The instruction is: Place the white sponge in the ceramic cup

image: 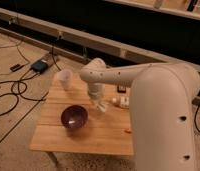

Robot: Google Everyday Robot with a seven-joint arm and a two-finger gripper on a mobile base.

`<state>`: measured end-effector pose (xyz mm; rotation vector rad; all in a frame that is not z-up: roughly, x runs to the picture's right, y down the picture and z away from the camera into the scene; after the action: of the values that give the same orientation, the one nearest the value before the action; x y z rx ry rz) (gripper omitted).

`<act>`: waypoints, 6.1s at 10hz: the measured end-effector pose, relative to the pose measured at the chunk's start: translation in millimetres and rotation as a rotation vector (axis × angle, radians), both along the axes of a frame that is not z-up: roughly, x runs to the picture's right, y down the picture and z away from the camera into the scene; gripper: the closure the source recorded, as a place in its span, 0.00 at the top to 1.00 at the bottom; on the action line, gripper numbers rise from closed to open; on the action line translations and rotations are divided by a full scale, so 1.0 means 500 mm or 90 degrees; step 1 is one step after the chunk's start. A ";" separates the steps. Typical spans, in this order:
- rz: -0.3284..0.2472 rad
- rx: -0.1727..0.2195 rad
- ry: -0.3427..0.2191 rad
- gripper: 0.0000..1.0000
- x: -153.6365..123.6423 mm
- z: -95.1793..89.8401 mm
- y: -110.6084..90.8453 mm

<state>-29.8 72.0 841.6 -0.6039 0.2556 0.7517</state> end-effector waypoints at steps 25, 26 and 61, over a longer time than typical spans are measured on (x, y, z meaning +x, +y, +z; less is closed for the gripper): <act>0.121 0.228 -0.268 0.01 -0.336 -0.030 -0.281; 0.121 0.227 -0.269 0.01 -0.339 -0.031 -0.280; 0.091 0.303 -0.365 0.01 -0.383 0.097 -0.451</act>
<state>-221.2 -153.5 889.8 -0.3612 -0.4888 0.7129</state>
